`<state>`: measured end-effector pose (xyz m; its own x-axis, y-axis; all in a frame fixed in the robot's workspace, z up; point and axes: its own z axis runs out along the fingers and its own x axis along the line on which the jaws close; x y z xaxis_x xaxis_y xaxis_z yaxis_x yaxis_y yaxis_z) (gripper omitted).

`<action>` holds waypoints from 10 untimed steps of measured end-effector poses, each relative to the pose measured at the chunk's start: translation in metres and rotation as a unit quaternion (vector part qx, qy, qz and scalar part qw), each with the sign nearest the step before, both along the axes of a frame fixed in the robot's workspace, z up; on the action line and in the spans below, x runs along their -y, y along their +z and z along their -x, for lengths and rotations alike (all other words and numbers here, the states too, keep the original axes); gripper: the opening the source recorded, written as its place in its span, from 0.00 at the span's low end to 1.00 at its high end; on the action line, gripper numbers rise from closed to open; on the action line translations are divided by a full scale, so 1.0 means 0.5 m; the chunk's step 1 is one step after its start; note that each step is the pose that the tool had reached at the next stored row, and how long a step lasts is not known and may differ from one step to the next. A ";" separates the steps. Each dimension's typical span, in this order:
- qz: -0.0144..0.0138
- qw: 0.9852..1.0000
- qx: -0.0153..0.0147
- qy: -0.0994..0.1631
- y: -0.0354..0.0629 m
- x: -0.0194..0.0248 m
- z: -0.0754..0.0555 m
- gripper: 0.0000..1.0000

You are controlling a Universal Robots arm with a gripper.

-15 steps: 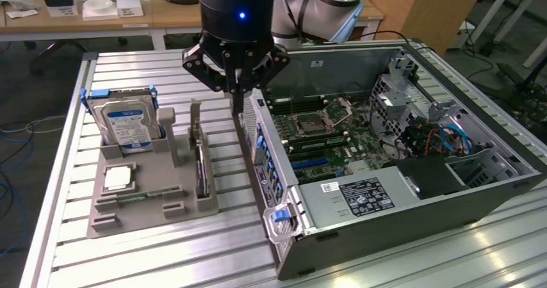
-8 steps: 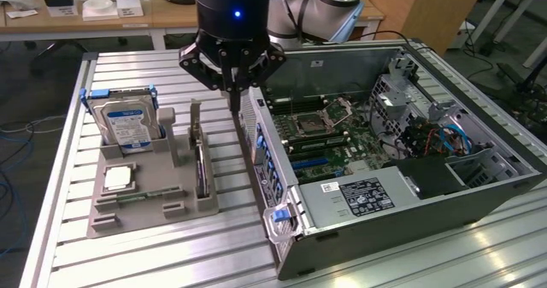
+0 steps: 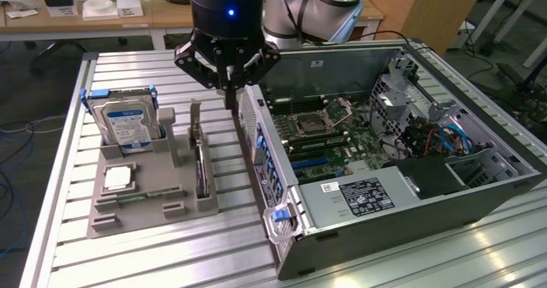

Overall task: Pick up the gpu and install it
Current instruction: 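Reach for the gpu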

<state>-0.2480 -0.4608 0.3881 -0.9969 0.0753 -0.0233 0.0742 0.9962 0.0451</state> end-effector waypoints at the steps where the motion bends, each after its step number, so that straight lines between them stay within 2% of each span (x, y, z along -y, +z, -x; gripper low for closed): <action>1: 0.000 1.000 0.000 0.000 0.000 -0.0014 0.001 0.11; 10: 0.000 1.000 0.000 0.000 -0.003 -0.0188 0.013 0.11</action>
<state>-0.2544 -0.4514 0.3866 -0.9969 0.0753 -0.0232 0.0742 0.9962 0.0450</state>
